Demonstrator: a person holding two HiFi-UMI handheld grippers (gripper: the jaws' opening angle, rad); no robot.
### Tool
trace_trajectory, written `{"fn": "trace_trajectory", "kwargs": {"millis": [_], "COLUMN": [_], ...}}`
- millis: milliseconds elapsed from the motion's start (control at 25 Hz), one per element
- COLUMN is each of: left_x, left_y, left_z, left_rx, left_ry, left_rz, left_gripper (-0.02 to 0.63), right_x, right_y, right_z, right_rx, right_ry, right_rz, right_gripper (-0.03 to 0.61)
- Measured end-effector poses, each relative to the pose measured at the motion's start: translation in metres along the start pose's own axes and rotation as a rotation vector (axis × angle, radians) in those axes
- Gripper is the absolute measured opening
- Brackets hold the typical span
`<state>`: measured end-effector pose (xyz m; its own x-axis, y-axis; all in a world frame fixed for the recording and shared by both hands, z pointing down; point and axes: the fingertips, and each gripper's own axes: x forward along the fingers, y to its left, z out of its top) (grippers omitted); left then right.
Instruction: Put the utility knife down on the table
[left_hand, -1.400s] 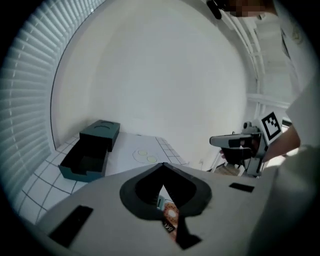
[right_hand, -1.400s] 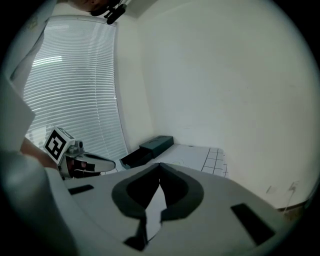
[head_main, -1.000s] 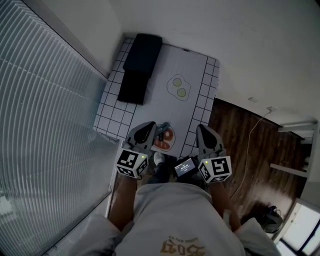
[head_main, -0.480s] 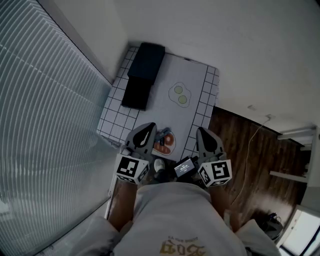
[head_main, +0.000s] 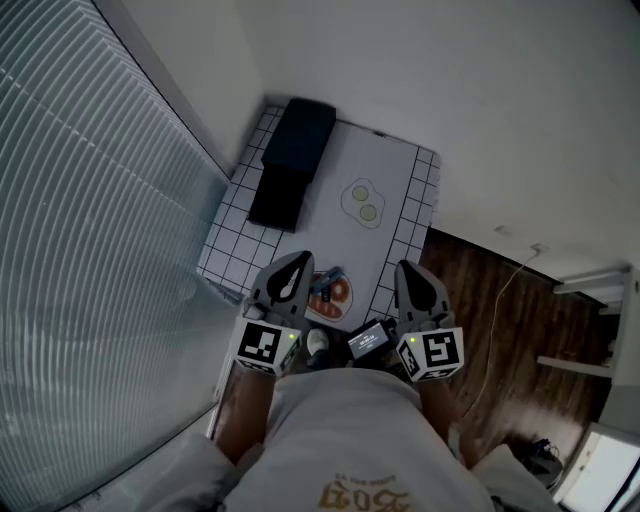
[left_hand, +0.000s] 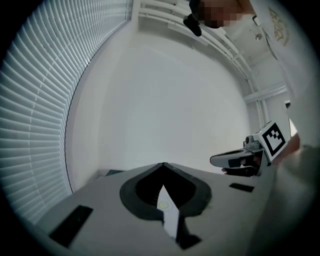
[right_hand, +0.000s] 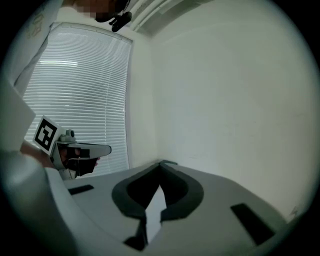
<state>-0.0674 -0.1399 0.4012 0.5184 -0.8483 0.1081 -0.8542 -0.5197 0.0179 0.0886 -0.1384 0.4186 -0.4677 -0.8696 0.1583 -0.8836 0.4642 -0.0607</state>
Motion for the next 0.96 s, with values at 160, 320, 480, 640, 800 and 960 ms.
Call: {"fn": "trace_trajectory", "kwargs": {"millis": [160, 320, 480, 640, 800, 960], "left_x": [0.0, -0.003, -0.005, -0.006, -0.006, -0.006], "left_y": [0.002, 0.006, 0.009, 0.013, 0.015, 0.018], "left_z": [0.003, 0.01, 0.02, 0.021, 0.018, 0.014], "left_rx": [0.012, 0.015, -0.011, 0.004, 0.007, -0.007], "left_ry": [-0.014, -0.024, -0.029, -0.032, -0.036, -0.031], "left_rz": [0.003, 0.007, 0.023, 0.022, 0.017, 0.022], "left_gripper": [0.008, 0.008, 0.008, 0.008, 0.008, 0.008], "right_x": [0.003, 0.005, 0.008, 0.009, 0.011, 0.014], "right_y": [0.002, 0.005, 0.009, 0.012, 0.015, 0.016], "right_z": [0.009, 0.016, 0.021, 0.019, 0.018, 0.02], "right_rx": [-0.007, -0.003, -0.002, 0.0, -0.001, -0.003], "right_ry": [-0.018, -0.023, -0.036, -0.017, -0.01, -0.011], "right_rz": [0.001, 0.009, 0.017, 0.022, 0.025, 0.028], "right_gripper": [0.006, 0.006, 0.006, 0.006, 0.006, 0.006]}}
